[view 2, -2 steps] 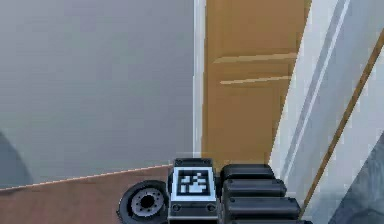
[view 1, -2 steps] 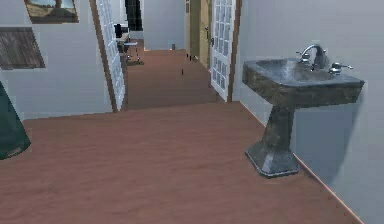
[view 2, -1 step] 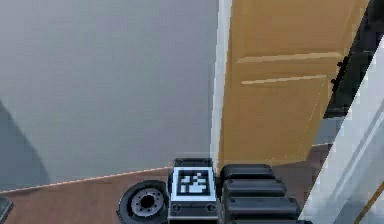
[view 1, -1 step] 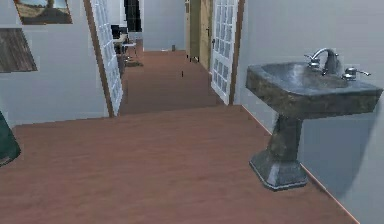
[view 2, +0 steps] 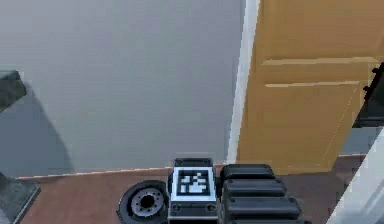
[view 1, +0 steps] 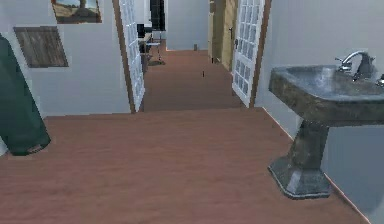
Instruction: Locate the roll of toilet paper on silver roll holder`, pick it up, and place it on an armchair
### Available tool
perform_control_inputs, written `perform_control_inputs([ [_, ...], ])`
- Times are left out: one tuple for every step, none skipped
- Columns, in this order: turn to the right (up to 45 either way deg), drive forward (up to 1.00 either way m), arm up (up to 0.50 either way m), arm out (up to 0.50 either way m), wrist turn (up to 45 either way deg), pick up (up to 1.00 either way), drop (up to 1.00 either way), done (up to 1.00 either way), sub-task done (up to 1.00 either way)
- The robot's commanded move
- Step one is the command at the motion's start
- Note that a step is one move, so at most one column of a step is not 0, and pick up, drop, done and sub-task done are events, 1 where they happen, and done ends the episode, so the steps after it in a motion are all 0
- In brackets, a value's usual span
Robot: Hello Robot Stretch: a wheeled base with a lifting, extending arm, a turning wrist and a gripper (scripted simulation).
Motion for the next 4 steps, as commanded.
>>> perform_control_inputs([
  [0.0, 1.0, 0.0, 0.0, 0.0, 0.0, 0.0, 0.0, 0.0],
  [0.0, 1.0, 0.0, 0.0, 0.0, 0.0, 0.0, 0.0, 0.0],
  [0.0, 1.0, 0.0, 0.0, 0.0, 0.0, 0.0, 0.0, 0.0],
  [-3.0, 0.0, 0.0, 0.0, 0.0, 0.0, 0.0, 0.0, 0.0],
])
